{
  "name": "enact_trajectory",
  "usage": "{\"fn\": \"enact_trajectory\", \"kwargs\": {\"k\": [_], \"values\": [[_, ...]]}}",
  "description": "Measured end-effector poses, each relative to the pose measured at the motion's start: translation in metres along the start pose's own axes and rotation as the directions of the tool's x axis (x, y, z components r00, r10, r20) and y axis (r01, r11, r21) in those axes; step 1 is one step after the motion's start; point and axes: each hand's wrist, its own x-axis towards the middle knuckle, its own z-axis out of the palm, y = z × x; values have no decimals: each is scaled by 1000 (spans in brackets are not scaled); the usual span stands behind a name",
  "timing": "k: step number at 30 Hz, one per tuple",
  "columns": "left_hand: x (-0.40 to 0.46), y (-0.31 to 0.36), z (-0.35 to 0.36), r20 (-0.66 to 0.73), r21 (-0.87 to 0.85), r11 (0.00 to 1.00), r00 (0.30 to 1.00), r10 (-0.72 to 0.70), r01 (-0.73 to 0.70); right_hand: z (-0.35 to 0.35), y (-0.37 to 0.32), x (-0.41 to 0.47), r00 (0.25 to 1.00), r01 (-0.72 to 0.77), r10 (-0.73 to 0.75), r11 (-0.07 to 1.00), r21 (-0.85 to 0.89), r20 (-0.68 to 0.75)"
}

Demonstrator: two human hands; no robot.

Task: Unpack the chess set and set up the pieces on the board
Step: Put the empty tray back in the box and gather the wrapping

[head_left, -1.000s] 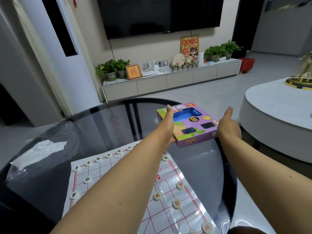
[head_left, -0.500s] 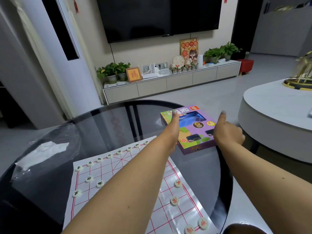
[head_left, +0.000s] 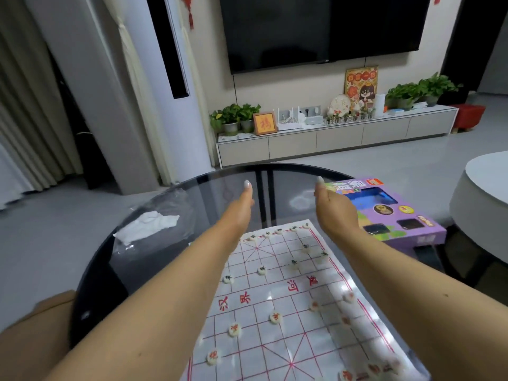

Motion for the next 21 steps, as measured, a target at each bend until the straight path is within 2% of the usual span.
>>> {"fn": "enact_trajectory", "kwargs": {"k": [2,5,9,14,21], "values": [[-5,-13,-26,-43,167,986,999,-9,16,13,-13,-11,988,35,-45,997,71,146],[-14,-35,-51,-52,412,911,999,12,10,31,-22,-27,927,78,-113,991,109,359],[-29,-58,-55,-11,592,802,995,100,-75,45,-30,-45,839,175,-179,983,57,514],[-35,-65,-42,67,740,670,998,6,-54,52,-34,-53,809,292,-193,952,-94,554],[-18,-61,-40,68,732,681,997,-34,-26,63,-35,-35,816,313,-182,937,-155,548]]}}
